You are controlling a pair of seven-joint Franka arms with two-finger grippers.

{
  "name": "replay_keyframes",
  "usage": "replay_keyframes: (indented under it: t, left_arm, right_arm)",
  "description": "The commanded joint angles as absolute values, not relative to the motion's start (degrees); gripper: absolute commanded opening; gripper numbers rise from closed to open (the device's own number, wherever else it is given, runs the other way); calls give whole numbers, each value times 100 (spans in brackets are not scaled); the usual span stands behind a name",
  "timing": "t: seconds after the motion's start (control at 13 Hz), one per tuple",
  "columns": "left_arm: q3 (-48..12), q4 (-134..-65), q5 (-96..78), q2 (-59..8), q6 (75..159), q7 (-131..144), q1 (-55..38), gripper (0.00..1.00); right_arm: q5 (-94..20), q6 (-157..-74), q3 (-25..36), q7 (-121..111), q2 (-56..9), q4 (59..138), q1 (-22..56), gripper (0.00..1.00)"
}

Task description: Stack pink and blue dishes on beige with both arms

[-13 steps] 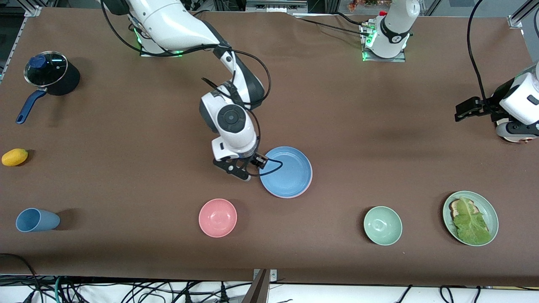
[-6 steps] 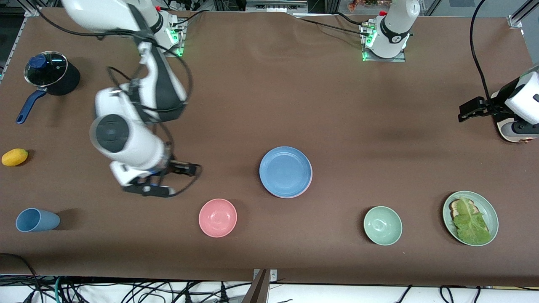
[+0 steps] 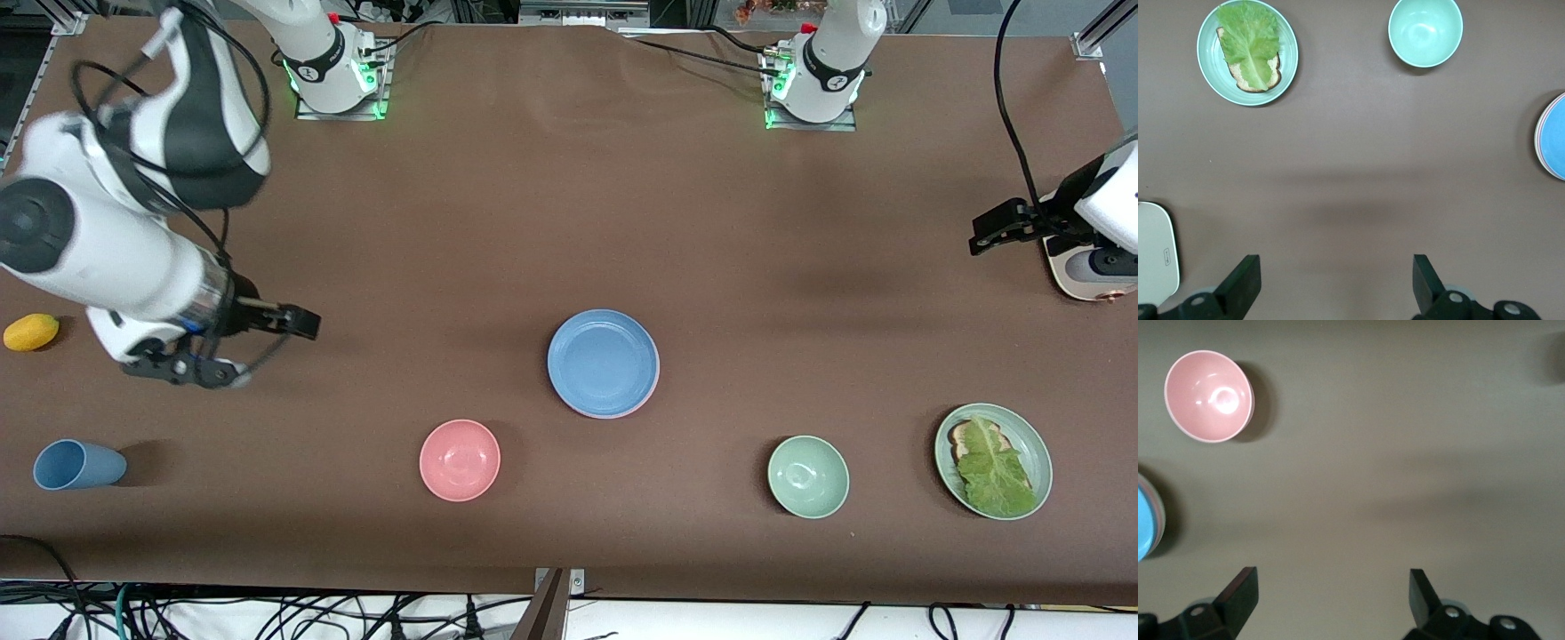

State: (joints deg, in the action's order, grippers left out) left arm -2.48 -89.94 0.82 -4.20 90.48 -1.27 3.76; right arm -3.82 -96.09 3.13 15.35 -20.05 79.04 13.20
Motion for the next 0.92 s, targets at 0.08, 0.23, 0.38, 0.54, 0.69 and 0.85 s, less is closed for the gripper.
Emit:
replay_keyframes:
  t: [0.08, 0.23, 0.38, 0.54, 0.69, 0.85]
  left_arm:
    - [-237, -8807, -35, -404, 8851, -281, 369, 100]
    - [-229, -8868, -35, -404, 8842, -281, 378, 100]
    - [-202, -8851, -61, -404, 8868, -290, 395, 100]
    - [-202, -8851, -62, -404, 8886, -290, 387, 100]
    - [-202, -8851, -62, -404, 8886, -290, 387, 100]
    - [-202, -8851, -62, -404, 8886, -290, 387, 100]
  right_arm:
    - [-360, -9063, -88, 1020, -810, 8726, 607, 100]
    - [-334, -8957, -70, 906, -633, 8807, 571, 100]
    - [-281, -8974, -44, 844, -720, 8623, 580, 100]
    - [-273, -8965, -35, 826, -817, 8491, 545, 100]
    - [138, -8939, -53, 800, -809, 8490, 597, 100]
    - [202, -8938, -53, 800, -791, 8482, 598, 100]
